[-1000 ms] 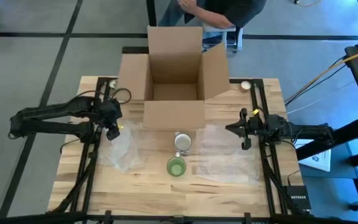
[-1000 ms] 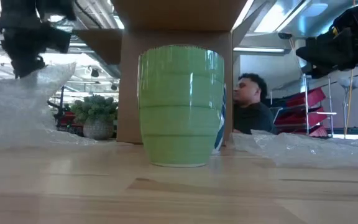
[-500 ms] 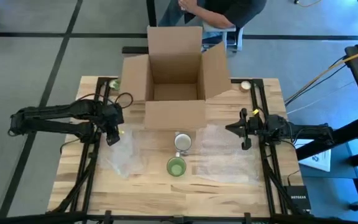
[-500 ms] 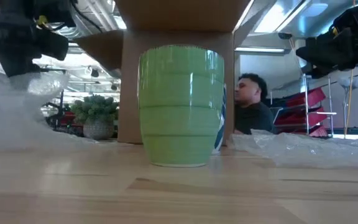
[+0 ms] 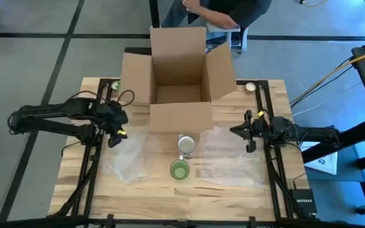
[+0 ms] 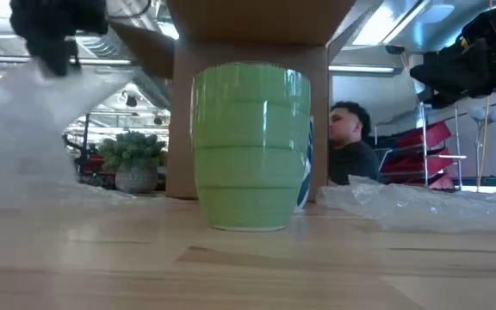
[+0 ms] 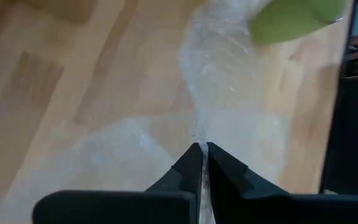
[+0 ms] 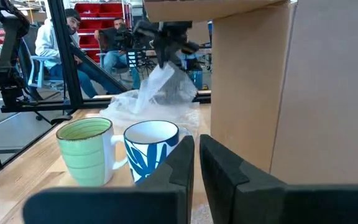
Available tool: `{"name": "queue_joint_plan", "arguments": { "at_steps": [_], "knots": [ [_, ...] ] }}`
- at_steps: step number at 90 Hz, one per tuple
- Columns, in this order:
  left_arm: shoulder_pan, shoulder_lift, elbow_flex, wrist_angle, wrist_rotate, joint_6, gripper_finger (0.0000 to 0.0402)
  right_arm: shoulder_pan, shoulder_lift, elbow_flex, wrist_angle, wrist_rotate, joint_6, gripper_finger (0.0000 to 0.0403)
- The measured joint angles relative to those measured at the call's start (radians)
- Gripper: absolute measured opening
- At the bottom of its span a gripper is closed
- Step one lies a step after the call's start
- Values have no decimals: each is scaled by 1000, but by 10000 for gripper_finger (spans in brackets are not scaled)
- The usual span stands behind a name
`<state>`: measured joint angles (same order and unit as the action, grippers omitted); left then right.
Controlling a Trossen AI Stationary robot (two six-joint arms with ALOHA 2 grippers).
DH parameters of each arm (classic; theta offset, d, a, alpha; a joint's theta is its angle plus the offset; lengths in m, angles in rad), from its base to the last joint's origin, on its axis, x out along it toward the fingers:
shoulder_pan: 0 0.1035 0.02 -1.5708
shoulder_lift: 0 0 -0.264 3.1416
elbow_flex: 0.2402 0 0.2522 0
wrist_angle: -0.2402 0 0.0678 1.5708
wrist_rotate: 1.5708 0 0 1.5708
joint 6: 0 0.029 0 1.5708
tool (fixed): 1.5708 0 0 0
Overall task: Wrap mug
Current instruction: Prepare the left transparent bubble wrap
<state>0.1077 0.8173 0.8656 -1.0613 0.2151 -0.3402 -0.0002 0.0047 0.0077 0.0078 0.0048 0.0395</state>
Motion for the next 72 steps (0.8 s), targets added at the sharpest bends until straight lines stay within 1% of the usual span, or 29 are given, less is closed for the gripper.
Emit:
{"name": "queue_joint_plan", "arguments": {
  "at_steps": [12,23,49,53,58,63,69,72],
  "knots": [
    [-23,0,37,1,-30,9,0,0,0,0,0,0,0,12],
    [-32,0,40,3,-61,16,0,0,0,0,0,0,0,12],
    [-32,0,40,4,-62,42,0,0,0,0,0,1,-1,12],
    [-32,0,40,4,-62,42,0,0,0,0,2,10,-4,12],
    [-32,0,40,4,-62,42,0,0,0,0,22,48,-8,12],
    [-32,0,40,4,-62,42,0,0,1,0,105,55,70,12],
    [-32,0,40,4,-62,34,0,0,-1,0,207,46,263,12],
    [-32,0,40,6,-62,30,0,0,0,0,241,52,323,12]
  ]
}}
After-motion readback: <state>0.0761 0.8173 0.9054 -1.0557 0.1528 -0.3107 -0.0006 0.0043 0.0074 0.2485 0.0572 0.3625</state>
